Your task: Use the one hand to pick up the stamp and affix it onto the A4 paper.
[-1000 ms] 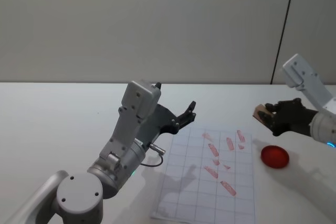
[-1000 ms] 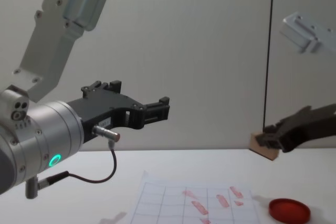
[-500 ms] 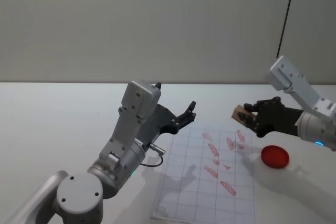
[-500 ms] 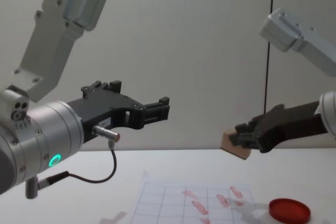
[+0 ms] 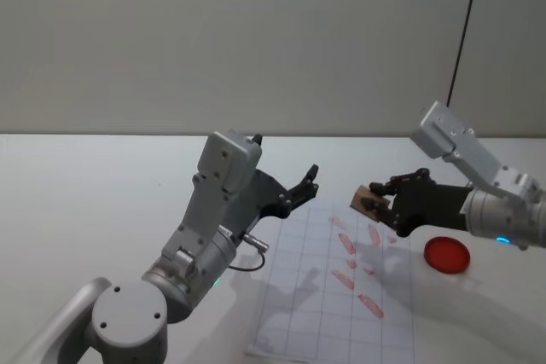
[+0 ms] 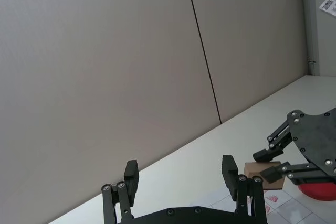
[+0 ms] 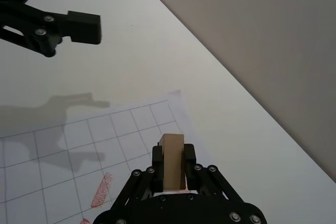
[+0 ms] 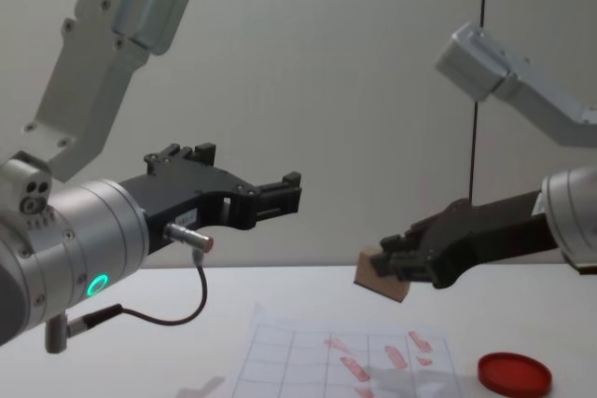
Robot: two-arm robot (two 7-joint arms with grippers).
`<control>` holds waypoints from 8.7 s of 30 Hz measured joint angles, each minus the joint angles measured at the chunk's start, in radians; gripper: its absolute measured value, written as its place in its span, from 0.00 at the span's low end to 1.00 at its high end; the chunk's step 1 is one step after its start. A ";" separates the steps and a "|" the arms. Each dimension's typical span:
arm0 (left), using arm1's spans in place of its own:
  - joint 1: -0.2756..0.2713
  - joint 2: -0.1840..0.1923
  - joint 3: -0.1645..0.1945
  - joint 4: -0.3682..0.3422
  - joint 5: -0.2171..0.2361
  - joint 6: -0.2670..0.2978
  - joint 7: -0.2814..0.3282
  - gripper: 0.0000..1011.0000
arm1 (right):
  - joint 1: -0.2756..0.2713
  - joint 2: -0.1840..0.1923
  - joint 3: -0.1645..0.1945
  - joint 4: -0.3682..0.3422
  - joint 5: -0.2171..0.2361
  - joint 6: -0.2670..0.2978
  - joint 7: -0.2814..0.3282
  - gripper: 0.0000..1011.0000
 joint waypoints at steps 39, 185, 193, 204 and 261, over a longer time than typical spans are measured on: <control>0.000 0.000 0.000 0.000 0.000 0.000 0.000 0.99 | 0.010 -0.022 -0.096 0.022 0.010 0.035 0.272 0.22; 0.000 0.000 0.000 0.000 0.000 0.000 0.000 0.99 | -0.024 0.077 -0.203 -0.036 0.014 -0.089 0.157 0.22; 0.000 0.000 0.000 0.000 0.000 0.000 0.000 0.99 | -0.022 0.091 -0.188 -0.069 0.039 -0.095 0.119 0.22; 0.000 0.000 0.000 0.000 0.000 0.000 0.000 0.99 | -0.039 0.119 -0.173 -0.124 0.069 -0.044 0.071 0.22; 0.000 0.000 0.000 0.000 0.000 0.000 0.000 0.99 | -0.222 0.283 -0.083 -0.381 0.239 0.345 -0.482 0.22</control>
